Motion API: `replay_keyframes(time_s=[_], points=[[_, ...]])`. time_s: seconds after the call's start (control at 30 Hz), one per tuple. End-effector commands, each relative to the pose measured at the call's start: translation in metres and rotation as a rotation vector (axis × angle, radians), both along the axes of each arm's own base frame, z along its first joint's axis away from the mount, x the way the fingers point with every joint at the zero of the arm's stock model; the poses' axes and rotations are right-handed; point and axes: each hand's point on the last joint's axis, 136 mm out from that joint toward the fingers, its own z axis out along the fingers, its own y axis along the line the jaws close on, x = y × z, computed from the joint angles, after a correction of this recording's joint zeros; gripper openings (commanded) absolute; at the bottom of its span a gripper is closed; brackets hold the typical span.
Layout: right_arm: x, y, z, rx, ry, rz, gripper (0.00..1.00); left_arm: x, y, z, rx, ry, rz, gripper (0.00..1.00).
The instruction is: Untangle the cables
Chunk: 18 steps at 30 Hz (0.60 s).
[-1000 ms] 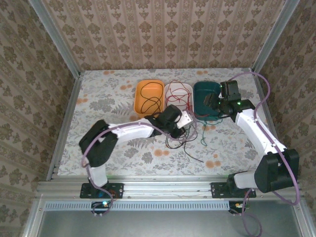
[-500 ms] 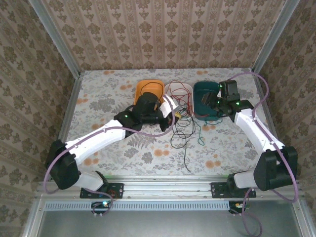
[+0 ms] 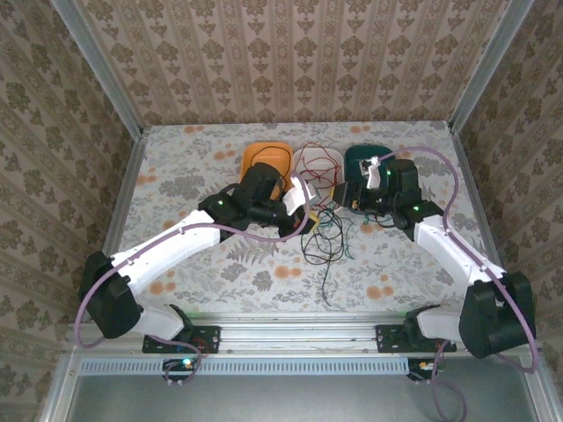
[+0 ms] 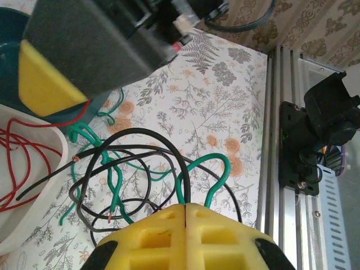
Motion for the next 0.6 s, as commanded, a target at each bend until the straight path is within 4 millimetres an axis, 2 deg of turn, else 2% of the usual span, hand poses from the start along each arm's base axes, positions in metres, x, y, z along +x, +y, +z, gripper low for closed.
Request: replay_keyframes(time_s=[0.0,0.17,0.23,0.27,0.33,0.37,0.4,0.57], points=[[-0.023,0.009,-0.001,-0.007,0.01,0.095,0.58,-0.001,-0.001,-0.002,0.001,-0.004,-0.02,0.0],[-0.036,0.014,-0.023,-0.107,0.093,0.158,0.57,0.005,-0.002,-0.005,0.0,-0.027,0.001,0.0],[-0.036,0.019,-0.031,-0.12,0.123,0.181,0.53,0.006,-0.002,-0.004,-0.004,-0.034,0.002,0.0],[-0.033,0.021,-0.034,-0.122,0.137,0.188,0.45,0.007,-0.002,-0.004,-0.003,-0.035,0.003,0.0],[-0.025,0.022,-0.039,-0.13,0.155,0.169,0.22,0.007,-0.001,-0.005,-0.003,-0.031,0.001,0.0],[-0.02,0.019,-0.044,-0.145,0.166,0.146,0.14,0.007,-0.001,-0.007,-0.001,-0.029,0.001,0.0],[-0.017,0.016,-0.046,-0.167,0.17,0.124,0.1,0.008,0.0,-0.008,0.003,-0.025,0.005,0.0],[-0.01,-0.013,-0.096,-0.336,0.319,-0.005,0.0,0.01,0.012,-0.015,0.014,-0.026,0.05,0.0]])
